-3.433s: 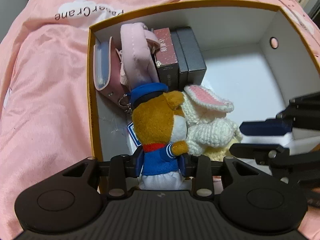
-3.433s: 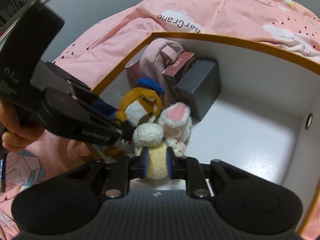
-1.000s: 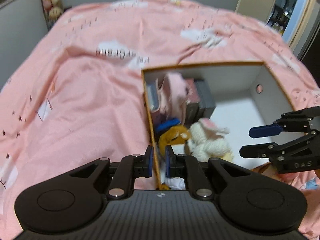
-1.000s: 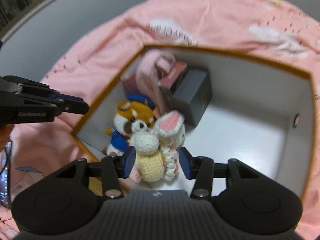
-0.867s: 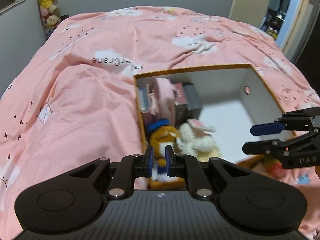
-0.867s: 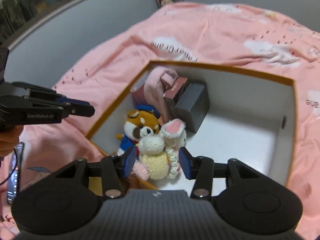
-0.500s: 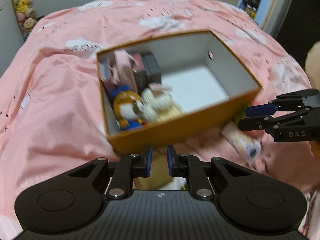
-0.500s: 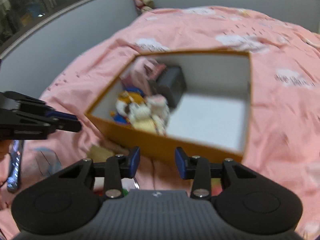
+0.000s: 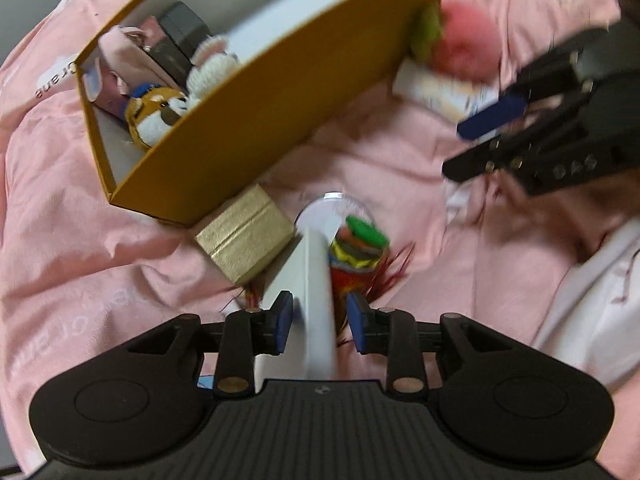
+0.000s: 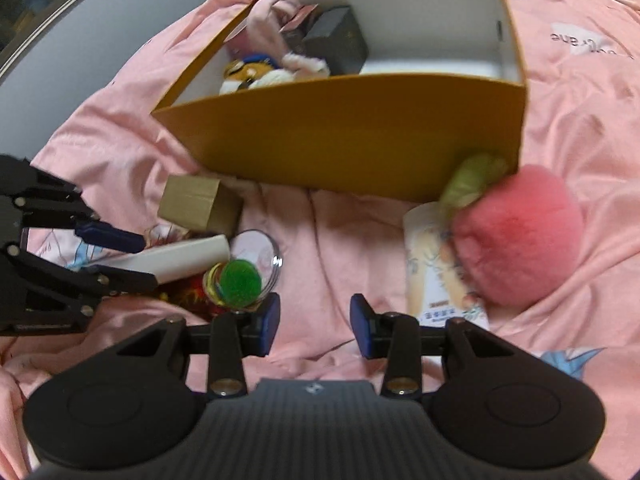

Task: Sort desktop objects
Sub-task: 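Grasp the white cylinder with the left tool and lift it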

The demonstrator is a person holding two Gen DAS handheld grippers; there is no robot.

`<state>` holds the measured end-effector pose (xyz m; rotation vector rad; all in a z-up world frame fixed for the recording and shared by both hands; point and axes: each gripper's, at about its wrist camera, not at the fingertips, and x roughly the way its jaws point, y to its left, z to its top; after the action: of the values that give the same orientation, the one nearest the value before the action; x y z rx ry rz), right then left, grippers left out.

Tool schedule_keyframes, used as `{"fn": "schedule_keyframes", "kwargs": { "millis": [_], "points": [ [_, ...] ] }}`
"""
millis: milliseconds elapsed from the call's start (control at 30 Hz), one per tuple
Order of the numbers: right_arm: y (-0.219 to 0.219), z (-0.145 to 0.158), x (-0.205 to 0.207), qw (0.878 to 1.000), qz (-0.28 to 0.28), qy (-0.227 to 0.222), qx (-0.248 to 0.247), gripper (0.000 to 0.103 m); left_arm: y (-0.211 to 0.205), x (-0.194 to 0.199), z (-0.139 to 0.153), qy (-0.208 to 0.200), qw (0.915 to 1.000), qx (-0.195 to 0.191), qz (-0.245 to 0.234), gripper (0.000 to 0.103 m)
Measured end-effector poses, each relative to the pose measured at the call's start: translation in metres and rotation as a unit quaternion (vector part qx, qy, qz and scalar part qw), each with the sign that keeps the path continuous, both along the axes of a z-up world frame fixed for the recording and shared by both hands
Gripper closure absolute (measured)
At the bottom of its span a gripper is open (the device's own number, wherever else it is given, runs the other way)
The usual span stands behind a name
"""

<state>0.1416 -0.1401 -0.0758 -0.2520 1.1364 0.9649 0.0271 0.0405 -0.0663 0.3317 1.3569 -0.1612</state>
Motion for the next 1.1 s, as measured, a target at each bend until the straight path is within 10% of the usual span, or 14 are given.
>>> {"fn": "schedule_keyframes", "kwargs": {
  "millis": [467,1100],
  "points": [
    [0.003,-0.01,0.001,1.0,0.006,0.005,-0.025,0.061,-0.016,0.011,-0.035,0.055,0.99,0.099,-0.084,0.061],
    [-0.039,-0.017,0.038,0.993,-0.086,-0.016,-0.082,0.046,0.01,0.003,0.017,-0.028,0.9993,-0.024,0.001,0.07]
  ]
}}
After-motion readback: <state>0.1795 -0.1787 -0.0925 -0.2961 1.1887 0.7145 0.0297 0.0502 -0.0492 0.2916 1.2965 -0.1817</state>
